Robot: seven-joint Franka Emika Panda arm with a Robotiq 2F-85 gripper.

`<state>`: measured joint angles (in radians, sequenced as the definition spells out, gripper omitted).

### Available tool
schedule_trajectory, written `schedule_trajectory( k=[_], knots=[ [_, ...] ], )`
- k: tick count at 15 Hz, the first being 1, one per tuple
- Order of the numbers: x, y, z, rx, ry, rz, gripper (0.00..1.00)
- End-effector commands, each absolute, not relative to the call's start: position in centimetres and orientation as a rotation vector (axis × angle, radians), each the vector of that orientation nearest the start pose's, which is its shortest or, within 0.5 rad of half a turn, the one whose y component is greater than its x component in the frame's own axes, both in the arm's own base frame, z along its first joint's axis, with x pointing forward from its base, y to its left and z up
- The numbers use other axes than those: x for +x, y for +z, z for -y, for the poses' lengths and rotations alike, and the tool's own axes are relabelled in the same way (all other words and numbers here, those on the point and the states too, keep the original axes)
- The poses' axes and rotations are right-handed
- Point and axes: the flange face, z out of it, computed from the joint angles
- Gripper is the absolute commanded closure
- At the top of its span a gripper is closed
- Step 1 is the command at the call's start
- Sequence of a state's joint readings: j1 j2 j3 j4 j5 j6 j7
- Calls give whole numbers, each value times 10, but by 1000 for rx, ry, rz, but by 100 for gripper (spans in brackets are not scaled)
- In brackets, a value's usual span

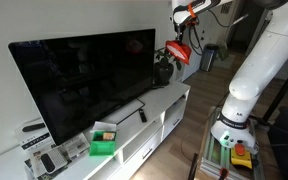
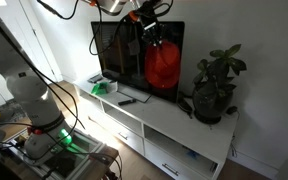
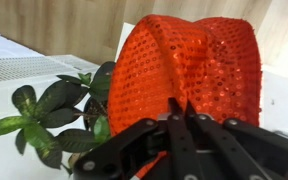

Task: Pick up the red hat and put it on the tv stand

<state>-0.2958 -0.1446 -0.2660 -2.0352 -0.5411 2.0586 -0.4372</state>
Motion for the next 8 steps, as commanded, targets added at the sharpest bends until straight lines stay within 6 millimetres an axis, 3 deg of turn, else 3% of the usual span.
schedule_trajectory(
  k=[1,4,5,6,8],
  knots=[
    [445,463,300,-3575,417,272,99],
    [457,419,300,-3513,502,292,99],
    [451,434,297,-3521,460,298,99],
    [453,422,297,-3510,489,304,94],
    [455,419,298,-3507,498,306,94]
  ],
)
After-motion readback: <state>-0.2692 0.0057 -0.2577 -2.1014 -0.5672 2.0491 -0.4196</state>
